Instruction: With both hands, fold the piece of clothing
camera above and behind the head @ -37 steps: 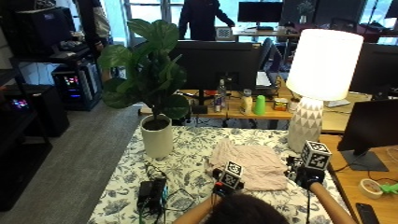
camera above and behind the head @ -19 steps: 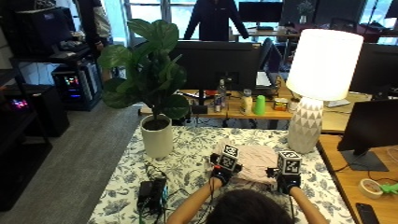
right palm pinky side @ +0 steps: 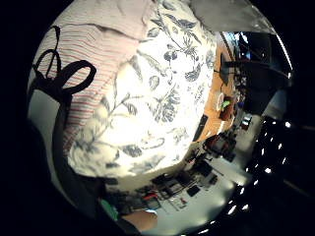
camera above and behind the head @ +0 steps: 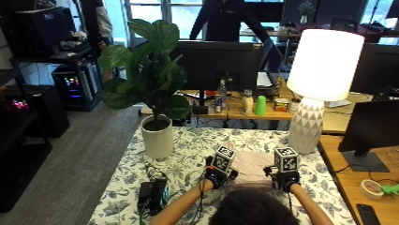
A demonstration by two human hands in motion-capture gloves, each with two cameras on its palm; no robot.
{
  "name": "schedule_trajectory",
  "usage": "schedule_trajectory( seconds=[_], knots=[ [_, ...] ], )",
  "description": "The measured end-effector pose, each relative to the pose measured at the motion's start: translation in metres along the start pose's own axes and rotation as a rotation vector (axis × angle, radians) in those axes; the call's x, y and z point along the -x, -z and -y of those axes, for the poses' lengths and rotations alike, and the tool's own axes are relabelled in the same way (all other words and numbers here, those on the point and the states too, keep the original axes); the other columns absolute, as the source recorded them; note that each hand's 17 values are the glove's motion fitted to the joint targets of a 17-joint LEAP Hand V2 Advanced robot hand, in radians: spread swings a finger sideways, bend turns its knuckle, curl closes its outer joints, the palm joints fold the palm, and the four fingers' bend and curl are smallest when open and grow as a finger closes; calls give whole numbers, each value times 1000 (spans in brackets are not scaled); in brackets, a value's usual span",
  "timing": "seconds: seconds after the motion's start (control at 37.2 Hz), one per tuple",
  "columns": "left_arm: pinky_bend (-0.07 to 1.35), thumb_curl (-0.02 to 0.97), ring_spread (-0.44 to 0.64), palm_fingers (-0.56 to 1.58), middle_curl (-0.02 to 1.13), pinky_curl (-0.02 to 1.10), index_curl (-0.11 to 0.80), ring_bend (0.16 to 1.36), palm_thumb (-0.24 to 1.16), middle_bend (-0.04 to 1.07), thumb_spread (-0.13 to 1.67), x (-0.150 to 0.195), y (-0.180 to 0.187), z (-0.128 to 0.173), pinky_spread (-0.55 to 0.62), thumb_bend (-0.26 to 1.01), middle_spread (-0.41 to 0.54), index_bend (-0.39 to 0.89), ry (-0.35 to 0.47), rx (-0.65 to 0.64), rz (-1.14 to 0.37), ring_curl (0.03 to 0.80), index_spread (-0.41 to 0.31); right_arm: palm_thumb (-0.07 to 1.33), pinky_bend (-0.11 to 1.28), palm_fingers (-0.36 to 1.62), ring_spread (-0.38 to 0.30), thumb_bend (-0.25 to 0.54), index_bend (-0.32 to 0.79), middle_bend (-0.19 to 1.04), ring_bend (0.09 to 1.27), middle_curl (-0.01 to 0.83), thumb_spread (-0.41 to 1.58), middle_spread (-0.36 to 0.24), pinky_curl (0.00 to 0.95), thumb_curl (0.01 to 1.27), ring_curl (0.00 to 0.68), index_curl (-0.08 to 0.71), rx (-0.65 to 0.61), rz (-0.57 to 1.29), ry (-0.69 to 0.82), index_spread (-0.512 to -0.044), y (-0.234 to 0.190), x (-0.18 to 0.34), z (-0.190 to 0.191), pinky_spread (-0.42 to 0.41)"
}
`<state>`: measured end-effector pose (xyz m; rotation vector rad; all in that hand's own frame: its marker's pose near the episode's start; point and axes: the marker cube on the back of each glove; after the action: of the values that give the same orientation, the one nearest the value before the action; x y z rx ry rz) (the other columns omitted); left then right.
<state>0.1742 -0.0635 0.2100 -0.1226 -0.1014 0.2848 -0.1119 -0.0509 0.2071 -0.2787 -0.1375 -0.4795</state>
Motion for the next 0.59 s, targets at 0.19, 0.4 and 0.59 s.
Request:
schedule_trajectory(
  seconds=[0.19,0.4,0.59],
  knots=[
    [352,245,-332,1117,538,388,369,667,508,470,1612,2,22,-70,-323,408,-300,159,-130,65,46,435,-238,1103,582,1355,-228,89,172,396,658,480,1024,-192,435,430,477,360,133,-199,-52,-258,39,23,-56,-292],
    [322,235,-333,1127,558,391,382,650,476,452,1612,19,61,-23,-321,433,-303,152,-47,93,23,443,-241,1108,615,1360,-247,42,174,413,690,493,982,-206,442,417,480,387,68,-270,-159,-258,79,14,-21,-321],
    [312,228,-339,1128,573,398,383,645,449,440,1604,38,77,34,-325,450,-310,136,261,-10,82,448,-239,1122,633,1355,-247,13,175,427,707,502,965,-209,446,407,481,408,-126,-355,-327,-257,97,15,19,-324]
  ],
)
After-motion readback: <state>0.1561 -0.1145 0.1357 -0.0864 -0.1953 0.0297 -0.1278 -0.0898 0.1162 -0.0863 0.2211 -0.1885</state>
